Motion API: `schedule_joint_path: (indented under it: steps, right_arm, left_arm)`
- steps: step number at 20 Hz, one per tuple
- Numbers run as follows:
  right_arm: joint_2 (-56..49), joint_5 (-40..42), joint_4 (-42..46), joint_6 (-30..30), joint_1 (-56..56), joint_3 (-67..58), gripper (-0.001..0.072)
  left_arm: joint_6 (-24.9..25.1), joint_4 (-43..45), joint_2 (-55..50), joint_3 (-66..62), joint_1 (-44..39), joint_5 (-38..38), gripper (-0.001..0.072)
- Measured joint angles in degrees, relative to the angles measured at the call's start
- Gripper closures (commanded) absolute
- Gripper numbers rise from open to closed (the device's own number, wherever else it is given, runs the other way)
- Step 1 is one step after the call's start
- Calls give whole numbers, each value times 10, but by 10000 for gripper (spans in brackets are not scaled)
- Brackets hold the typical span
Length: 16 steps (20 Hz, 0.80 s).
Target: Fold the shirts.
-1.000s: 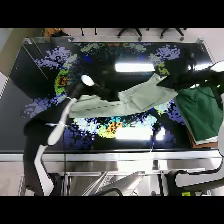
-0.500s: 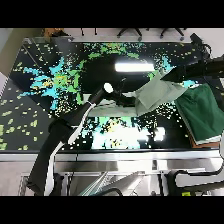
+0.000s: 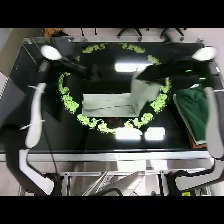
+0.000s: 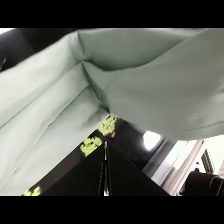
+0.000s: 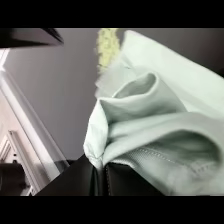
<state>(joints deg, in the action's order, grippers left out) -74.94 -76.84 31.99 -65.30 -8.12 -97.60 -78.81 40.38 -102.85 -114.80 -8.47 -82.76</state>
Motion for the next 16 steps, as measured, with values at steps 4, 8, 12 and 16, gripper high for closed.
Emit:
schedule_joint_path:
  steps: [4, 8, 12, 16]
  right_arm:
    - [-94, 198, -9, 37, -212, 1, 306]
    - [-132, 316, 17, 94, -303, 1, 307]
    - [-94, 255, 87, 45, -235, 0, 270]
    - [-57, 138, 137, -23, -96, 1, 141]
  left_arm:
    - [19, 0, 78, 5, 62, -35, 695]
    - [30, 0, 115, 7, 82, -58, 696]
    - [37, 0, 125, 7, 87, -80, 695]
    - [38, 1, 128, 7, 88, -93, 695]
